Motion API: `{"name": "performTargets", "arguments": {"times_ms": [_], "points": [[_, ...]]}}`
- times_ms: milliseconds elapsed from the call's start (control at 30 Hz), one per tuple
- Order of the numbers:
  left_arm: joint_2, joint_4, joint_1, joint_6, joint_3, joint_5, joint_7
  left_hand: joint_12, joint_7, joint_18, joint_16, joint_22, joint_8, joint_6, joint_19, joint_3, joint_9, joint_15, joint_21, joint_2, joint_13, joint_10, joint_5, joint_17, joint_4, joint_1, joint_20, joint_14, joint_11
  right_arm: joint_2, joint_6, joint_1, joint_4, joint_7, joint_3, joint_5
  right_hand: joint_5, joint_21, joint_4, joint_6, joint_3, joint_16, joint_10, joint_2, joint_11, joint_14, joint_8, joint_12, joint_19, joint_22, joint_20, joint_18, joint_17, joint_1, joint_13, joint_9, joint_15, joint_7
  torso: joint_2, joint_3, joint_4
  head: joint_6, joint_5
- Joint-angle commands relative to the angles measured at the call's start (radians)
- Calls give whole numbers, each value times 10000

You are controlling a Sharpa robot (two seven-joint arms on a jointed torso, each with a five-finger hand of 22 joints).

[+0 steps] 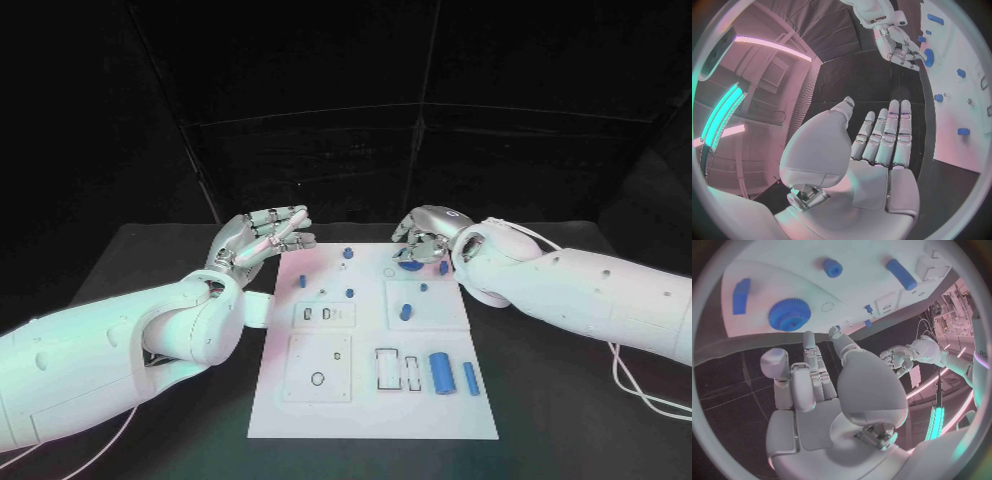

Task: Assemble the parts on the task board

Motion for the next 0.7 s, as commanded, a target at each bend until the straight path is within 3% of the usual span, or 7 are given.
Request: {"name": "performTargets", "arguments": {"times_ms": [33,100,133,167,233,367,700], "points": [[-4,4,18,119,8,-85,39,-65,529,96,-44,-14,-37,84,57,9,-9,35,-29,-15,-14,-13,38,-12,-65,93,20,54,76,-395,120,29,396,-500,50,1470,-36,217,186,-179,-424,340,215,-181,-61,584,-87,1125,271,375,-42,-262,681,36,1015,-14,-96,-30,-8,14,-57,15,-11],[1,-8,18,125,7,-85,43,-65,529,96,-44,-14,-37,84,57,9,-9,35,-29,-15,-14,-13,38,-12,-65,93,20,54,76,-576,255,30,494,-592,67,1639,-73,314,470,-315,-889,534,-303,-95,-38,618,-38,3473,345,519,-35,-297,1039,236,3540,6,-68,31,-3,17,-45,23,-45],[5,-15,18,129,7,-85,46,-69,525,96,-48,-16,-36,102,56,8,-8,36,-31,-13,-14,-13,37,-13,-69,96,20,53,76,-662,345,30,519,-648,75,1708,-240,345,646,-421,-1086,596,-389,-43,-24,635,-48,4327,363,568,-50,-263,1162,236,4445,-4,61,39,-4,20,-49,24,-50],[10,-24,17,132,7,-85,48,-72,522,95,-52,-18,-36,117,55,7,-8,36,-34,-12,-14,-12,37,-14,-73,99,20,51,75,-725,445,30,519,-701,80,1707,-293,380,781,-477,-1242,652,-454,-27,29,652,-44,4904,392,631,21,-305,1284,212,5082,-6,3,93,-2,15,-36,28,-75],[22,-41,17,136,7,-85,49,-72,522,95,-52,-18,-36,117,55,7,-8,36,-34,-12,-14,-12,37,-14,-73,99,20,51,75,-783,614,31,468,-790,88,1556,-286,457,1083,-601,-1625,744,-705,53,93,675,-9,5882,439,747,111,-338,1465,386,6177,1,69,141,1,13,-31,29,-87],[66,-93,16,139,6,-85,54,-72,522,95,-52,-18,-36,117,55,7,-8,36,-34,-12,-14,-12,37,-14,-73,99,20,51,75,-677,878,30,174,-931,95,1182,-314,574,1510,-690,-2109,864,-754,90,168,711,89,6980,506,927,169,-358,1724,700,7454,6,130,190,21,26,-18,14,-85],[145,-192,14,145,4,-85,52,-82,512,95,-63,-23,-37,136,53,4,-8,37,-40,-10,-13,-13,38,-18,-85,107,21,47,73,-121,1205,24,-482,-966,97,1052,-212,680,1767,-599,-2401,1009,5,376,188,770,302,8879,555,1076,193,-380,2069,1086,9523,23,146,169,14,5,-7,-30,-99]]}}
